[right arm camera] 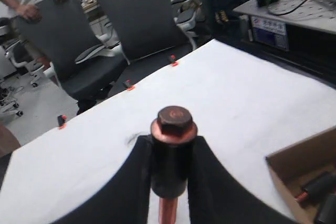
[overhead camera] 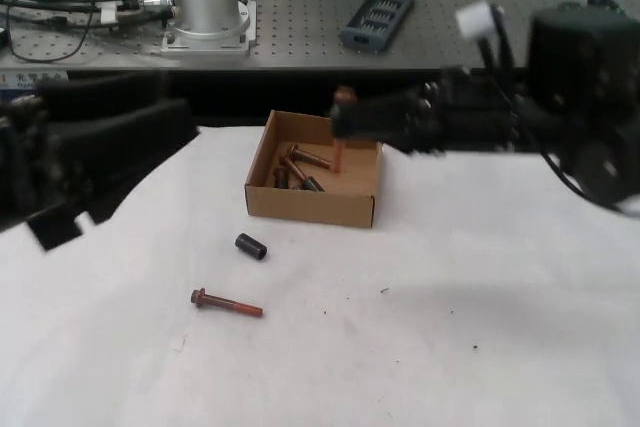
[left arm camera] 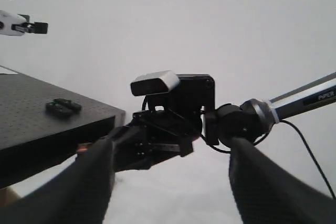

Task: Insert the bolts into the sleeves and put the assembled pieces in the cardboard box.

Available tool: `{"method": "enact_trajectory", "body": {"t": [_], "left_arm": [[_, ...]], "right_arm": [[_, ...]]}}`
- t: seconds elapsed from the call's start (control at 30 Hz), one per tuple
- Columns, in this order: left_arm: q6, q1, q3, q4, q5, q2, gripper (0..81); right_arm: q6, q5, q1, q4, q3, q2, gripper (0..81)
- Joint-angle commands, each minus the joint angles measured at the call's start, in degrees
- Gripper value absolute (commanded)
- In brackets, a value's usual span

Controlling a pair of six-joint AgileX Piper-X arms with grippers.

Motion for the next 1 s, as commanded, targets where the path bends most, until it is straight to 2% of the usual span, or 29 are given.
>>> {"method": "enact_trajectory", "body": {"t": [0.0,0.1,0.2,0.37,0.5,0.6,0.8,0.87,0.9,0.97], "left_arm": [[4.57,0.15,4.24,14.48,-6.57,-8.87,46.1],[9.94,0.15,5.61,27.44,-9.96,-17.23,45.8],[15.97,0.15,5.61,39.87,-14.63,-24.07,41.8],[16.78,0.15,5.61,55.3,-23.31,-31.94,36.3],[16.78,0.15,5.61,62.52,-23.34,-35.57,26.8],[16.78,0.15,5.36,66.39,-23.71,-37.74,20.2],[16.78,0.15,3.15,73.01,-24.33,-39.54,15.1],[16.78,0.15,2.5,73.41,-24.34,-39.52,15.1],[16.78,0.15,2.28,73.38,-24.34,-39.52,15.3],[16.78,0.15,1.87,73.27,-24.34,-39.52,15.3]], "right_arm": [[-0.89,0.92,-0.3,4.15,-5.83,1.43,5.1],[-2.13,2.92,-0.3,9.75,-13.89,7.13,5.1],[-2.83,4.89,-0.3,14.9,-21.26,11.97,5.1],[-5.11,10.92,-0.3,22.56,-30.51,17.85,5.1],[-6.89,15.18,-0.53,26.6,-35.5,21.29,5.1],[-6.88,15.75,-0.75,28.98,-38.46,23.76,5.1],[-6.88,18.85,-0.73,33.99,-40.64,25.35,4.7],[-6.88,18.84,-0.73,34.57,-40.78,25.05,0.9],[-6.88,18.84,-0.73,34.55,-40.78,24.97,3.0],[-5.71,18.84,-0.73,34.55,-40.78,24.64,16.2]]}}
